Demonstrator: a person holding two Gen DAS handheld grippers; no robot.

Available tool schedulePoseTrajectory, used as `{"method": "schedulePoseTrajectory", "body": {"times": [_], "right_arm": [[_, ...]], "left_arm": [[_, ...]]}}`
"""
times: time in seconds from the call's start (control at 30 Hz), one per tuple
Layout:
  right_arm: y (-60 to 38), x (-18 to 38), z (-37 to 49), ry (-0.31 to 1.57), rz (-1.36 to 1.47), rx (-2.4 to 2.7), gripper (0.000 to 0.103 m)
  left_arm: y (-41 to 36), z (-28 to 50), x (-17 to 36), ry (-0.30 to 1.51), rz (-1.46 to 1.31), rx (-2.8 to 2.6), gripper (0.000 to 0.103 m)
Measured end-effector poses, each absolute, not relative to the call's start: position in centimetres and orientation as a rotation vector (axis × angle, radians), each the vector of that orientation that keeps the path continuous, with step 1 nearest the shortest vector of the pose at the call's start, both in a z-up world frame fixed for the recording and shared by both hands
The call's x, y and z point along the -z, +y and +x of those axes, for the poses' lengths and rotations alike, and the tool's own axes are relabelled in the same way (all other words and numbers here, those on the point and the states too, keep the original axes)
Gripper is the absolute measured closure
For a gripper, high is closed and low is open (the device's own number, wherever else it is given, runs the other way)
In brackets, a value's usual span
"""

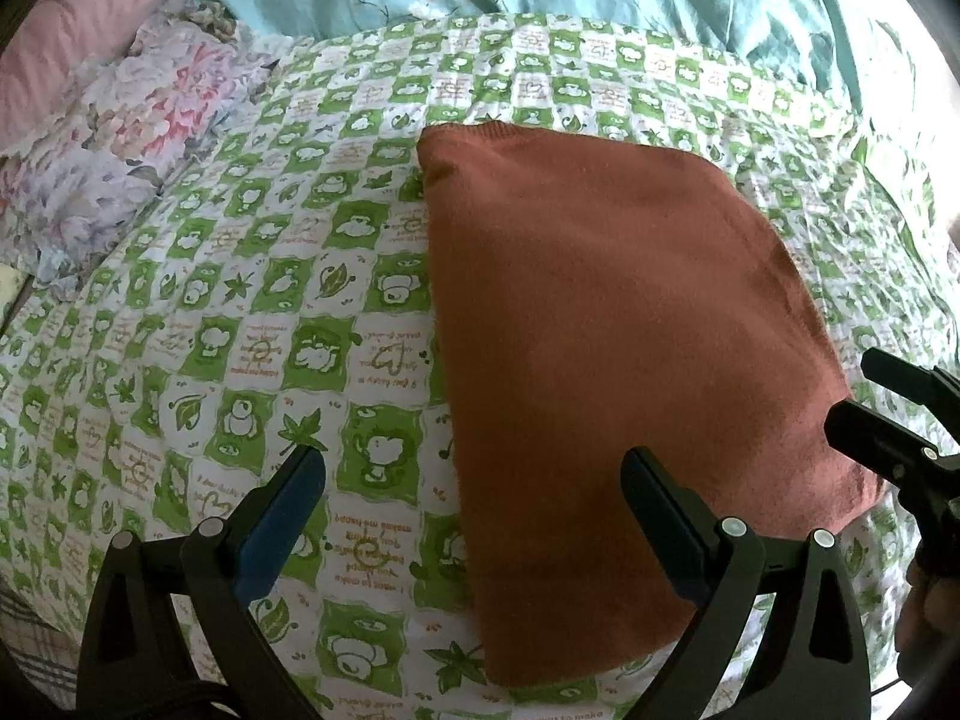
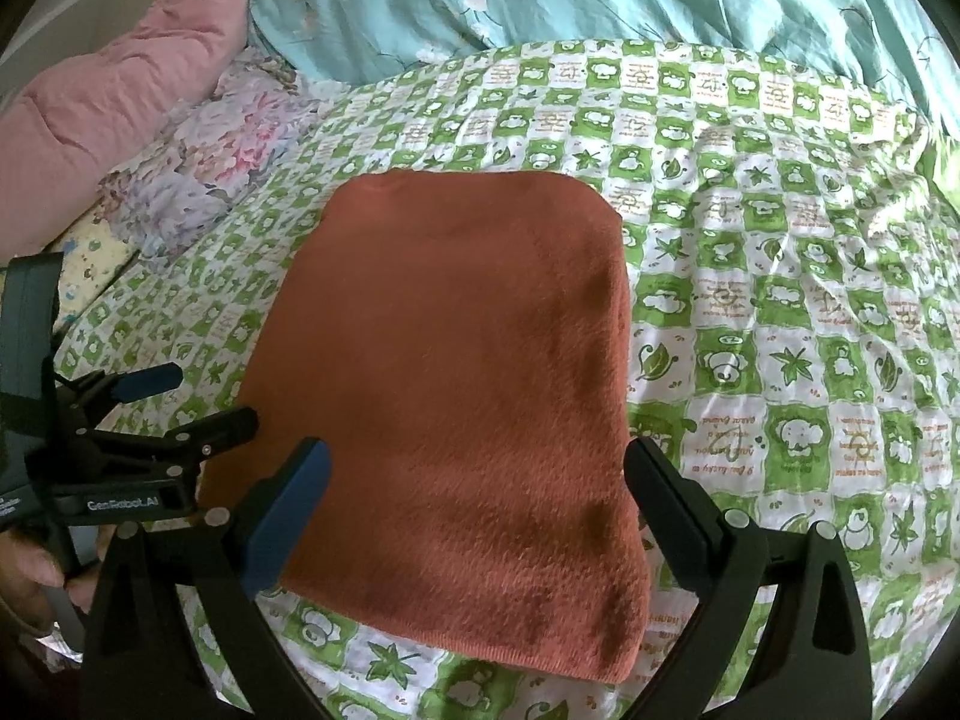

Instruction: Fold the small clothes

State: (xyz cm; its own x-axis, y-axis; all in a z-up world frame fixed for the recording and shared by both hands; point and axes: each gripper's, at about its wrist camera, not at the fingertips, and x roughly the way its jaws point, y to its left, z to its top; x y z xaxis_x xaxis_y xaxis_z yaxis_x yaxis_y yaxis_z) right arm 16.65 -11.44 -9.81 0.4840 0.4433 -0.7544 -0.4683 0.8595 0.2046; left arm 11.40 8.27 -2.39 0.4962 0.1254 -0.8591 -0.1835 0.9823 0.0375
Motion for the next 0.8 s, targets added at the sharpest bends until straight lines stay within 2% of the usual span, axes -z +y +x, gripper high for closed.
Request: {"method": "schedulePoseTrajectory", "body": {"times": [0.8], "right_arm": [[-10.2,8.5,17.1,0.884,-0.022,-0.565,0.005]], "left_arm": [[10.3,11.5,1.3,0.991,-0.058,-0.223,0.004]]}}
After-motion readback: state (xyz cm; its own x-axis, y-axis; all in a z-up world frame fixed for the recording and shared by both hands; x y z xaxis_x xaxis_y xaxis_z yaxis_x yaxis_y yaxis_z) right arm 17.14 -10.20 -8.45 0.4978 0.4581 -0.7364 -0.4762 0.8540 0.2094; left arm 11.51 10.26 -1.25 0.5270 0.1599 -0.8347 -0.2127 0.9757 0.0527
